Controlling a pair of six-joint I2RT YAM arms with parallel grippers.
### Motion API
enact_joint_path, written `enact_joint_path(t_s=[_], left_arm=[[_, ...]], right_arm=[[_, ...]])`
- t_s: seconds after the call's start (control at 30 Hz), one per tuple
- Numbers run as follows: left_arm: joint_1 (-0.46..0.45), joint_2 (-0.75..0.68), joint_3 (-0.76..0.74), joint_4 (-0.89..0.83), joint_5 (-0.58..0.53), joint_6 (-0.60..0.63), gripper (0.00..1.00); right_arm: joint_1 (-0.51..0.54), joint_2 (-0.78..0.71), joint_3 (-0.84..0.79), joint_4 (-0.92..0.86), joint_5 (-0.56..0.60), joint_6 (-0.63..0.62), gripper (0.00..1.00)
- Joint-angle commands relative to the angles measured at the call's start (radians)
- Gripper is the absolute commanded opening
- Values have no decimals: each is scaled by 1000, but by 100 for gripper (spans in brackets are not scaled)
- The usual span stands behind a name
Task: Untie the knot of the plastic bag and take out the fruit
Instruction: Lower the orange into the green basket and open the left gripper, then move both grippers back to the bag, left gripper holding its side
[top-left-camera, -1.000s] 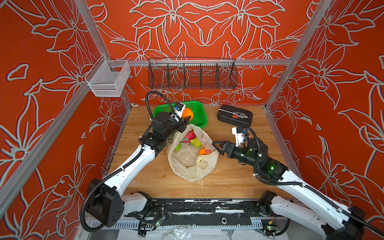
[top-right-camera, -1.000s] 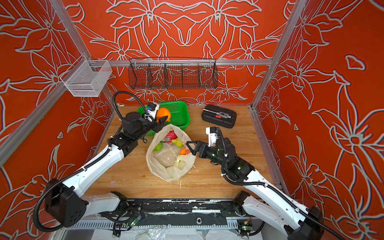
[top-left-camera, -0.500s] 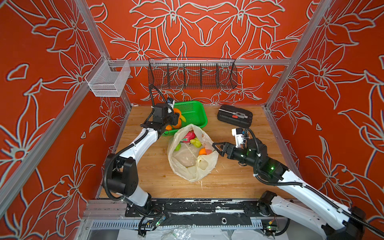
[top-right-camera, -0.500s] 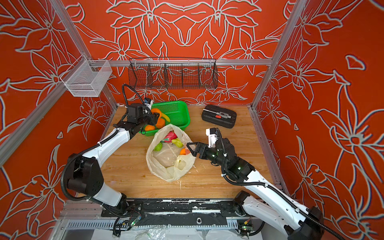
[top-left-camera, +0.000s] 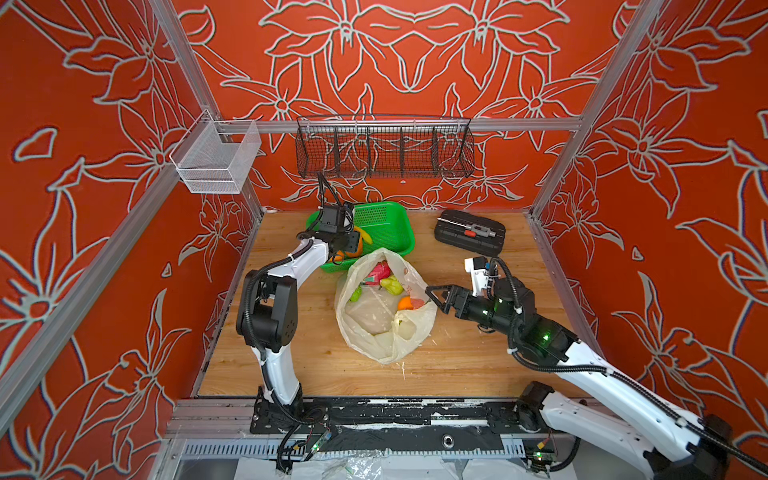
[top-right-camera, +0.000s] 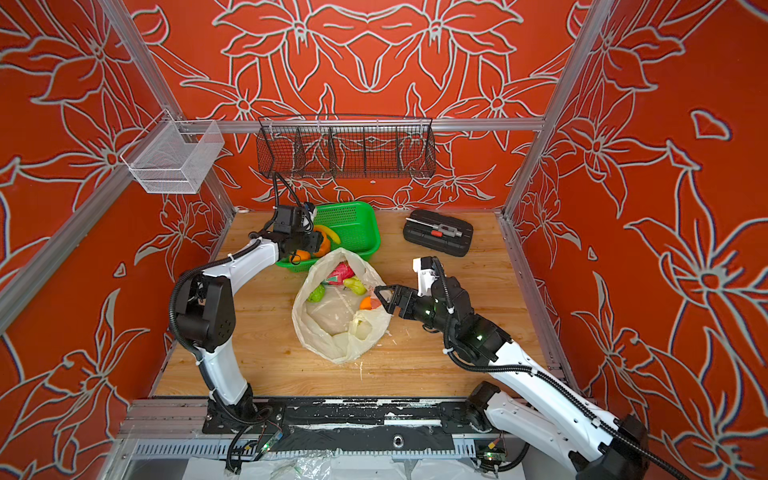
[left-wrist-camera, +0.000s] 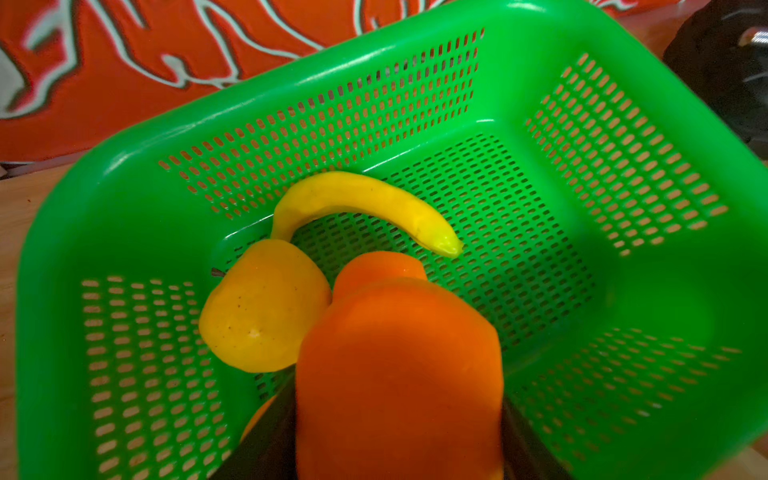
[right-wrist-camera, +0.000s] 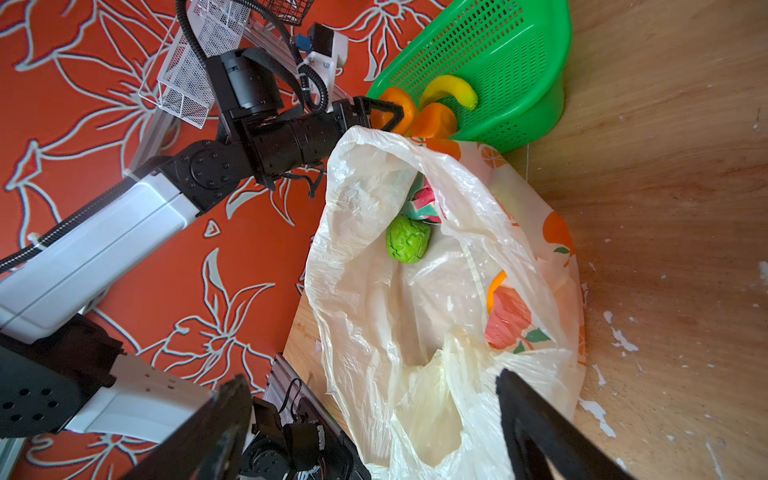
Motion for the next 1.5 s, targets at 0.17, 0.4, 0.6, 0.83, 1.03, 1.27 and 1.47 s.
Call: enact_joint_path(t_s=[0.17,0.4,0.6,0.83,1.03,1.27,1.47], left_arm=[[11,115,105,-109,-18,55,48],[14,165,157,-151,5,55,55],[15,124,144,-138,17,51,64],[14,1,92,-90,34,24,73],[13,-114,54,-77,49,9,75],[12,-380,-97,6,157,-98,75],[-23,-641,-239,36,230,-180,75]], right_arm=[[0,-31,-12,-20,24,-6,94],[0,-36,-11,-30,24,-2,94],[0,-42,-12,-36,27,1,94],[0,-39,-15,-32,20,11,94],[0,-46,-16,-36,10,24,94],[0,-53,-17,-27,-1,25,93],[3,-16,-5,4,-33,19,92]])
